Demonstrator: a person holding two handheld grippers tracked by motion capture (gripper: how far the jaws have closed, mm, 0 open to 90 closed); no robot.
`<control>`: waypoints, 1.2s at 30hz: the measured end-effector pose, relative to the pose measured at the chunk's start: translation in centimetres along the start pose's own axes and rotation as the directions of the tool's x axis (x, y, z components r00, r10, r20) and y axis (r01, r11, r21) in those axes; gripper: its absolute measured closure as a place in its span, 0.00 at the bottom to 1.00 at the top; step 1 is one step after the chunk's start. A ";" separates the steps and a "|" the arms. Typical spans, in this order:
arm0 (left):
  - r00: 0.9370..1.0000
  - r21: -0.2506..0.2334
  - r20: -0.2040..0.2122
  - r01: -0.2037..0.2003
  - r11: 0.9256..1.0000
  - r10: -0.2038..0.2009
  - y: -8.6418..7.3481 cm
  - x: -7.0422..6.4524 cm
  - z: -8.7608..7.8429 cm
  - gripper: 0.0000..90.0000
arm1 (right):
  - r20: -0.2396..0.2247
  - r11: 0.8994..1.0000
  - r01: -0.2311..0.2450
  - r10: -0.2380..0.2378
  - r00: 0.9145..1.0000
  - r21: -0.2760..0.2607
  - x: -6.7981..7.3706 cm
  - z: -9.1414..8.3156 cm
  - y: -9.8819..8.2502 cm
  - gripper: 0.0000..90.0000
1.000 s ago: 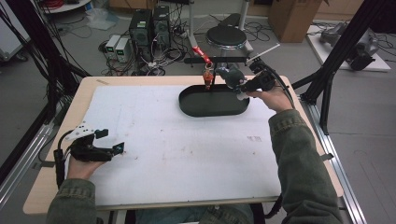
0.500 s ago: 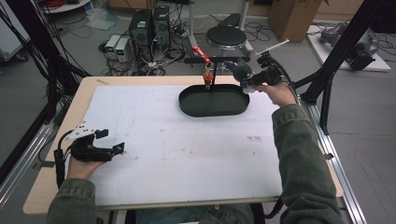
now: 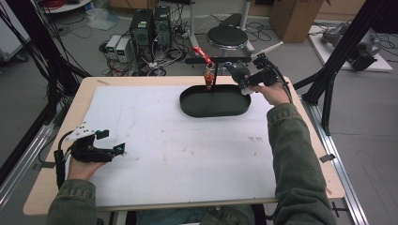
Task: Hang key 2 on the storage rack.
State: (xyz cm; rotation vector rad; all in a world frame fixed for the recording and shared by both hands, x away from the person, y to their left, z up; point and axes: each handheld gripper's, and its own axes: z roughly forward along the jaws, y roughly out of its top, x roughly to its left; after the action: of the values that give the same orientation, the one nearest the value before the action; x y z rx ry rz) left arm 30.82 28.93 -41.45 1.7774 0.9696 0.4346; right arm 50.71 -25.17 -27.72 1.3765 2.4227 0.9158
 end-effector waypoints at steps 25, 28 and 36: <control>1.000 -0.001 -0.003 -0.003 1.000 0.003 0.0 0.1 0.0 0.08 | 0.016 0.991 -0.127 0.128 0.992 -0.032 -1.2 1.9 0.4 0.53; 1.000 -0.002 0.017 0.016 1.000 -0.016 0.0 0.3 -0.1 0.08 | 0.087 0.989 -0.143 0.145 0.986 -0.029 -1.0 2.3 0.5 0.33; 0.999 -0.027 0.022 0.041 0.999 -0.041 0.0 0.5 -0.4 0.08 | 0.118 0.992 -0.127 0.127 0.985 -0.015 -0.7 2.7 0.4 0.18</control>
State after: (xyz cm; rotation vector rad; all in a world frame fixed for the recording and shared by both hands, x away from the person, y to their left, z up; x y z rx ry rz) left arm 30.88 29.58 -41.32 1.7316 0.9789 0.4000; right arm 52.61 -24.50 -29.71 1.5519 2.2646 0.8435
